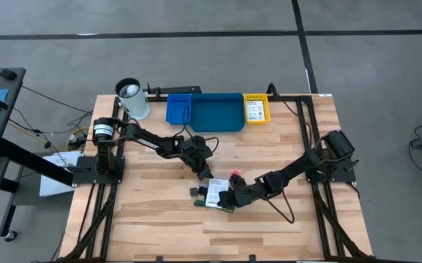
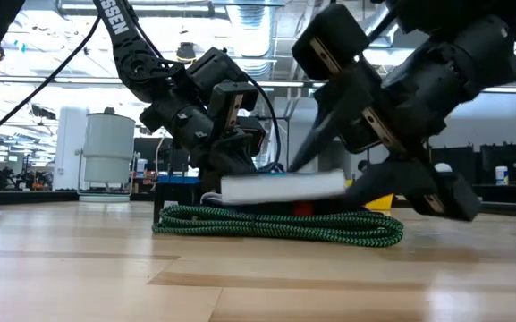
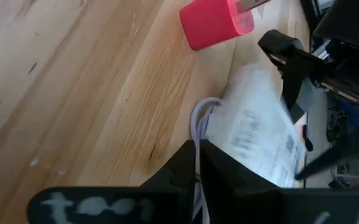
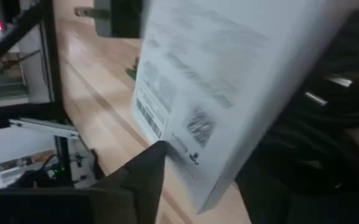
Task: Pick and place items into bin
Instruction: Put the white card reader box into the yellow bin
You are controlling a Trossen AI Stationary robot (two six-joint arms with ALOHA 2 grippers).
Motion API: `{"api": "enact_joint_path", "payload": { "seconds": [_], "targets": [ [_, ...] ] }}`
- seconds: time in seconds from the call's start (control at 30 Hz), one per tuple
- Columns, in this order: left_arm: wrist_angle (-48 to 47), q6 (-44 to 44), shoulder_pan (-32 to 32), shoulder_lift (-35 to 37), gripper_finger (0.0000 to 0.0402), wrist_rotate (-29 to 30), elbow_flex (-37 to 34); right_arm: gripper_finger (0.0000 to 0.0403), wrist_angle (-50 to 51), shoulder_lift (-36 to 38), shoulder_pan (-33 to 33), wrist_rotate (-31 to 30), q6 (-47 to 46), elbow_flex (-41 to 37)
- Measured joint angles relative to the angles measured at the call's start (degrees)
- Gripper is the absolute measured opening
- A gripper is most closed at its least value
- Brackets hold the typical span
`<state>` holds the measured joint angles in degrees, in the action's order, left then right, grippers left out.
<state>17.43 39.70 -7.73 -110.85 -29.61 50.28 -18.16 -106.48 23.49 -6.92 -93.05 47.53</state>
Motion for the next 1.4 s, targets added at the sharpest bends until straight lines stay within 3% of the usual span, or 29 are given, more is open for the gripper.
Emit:
{"api": "enact_joint_path", "payload": {
  "seconds": [0.37,0.83,1.4],
  "targets": [
    [0.0,-0.07,0.07,0.0,0.0009,0.11,0.02,0.0034,-2.3,-0.01,0.0,-0.46,1.53,0.11],
    [-0.02,-0.05,0.02,0.0,0.0009,-1.06,0.02,0.0034,-1.1,1.36,-0.37,1.11,6.81,-0.11],
    [-3.4,0.54,-0.06,5.15,0.0009,-0.13,-0.13,0.0034,9.3,16.06,-4.27,0.21,20.83,-0.17]
  ]
}}
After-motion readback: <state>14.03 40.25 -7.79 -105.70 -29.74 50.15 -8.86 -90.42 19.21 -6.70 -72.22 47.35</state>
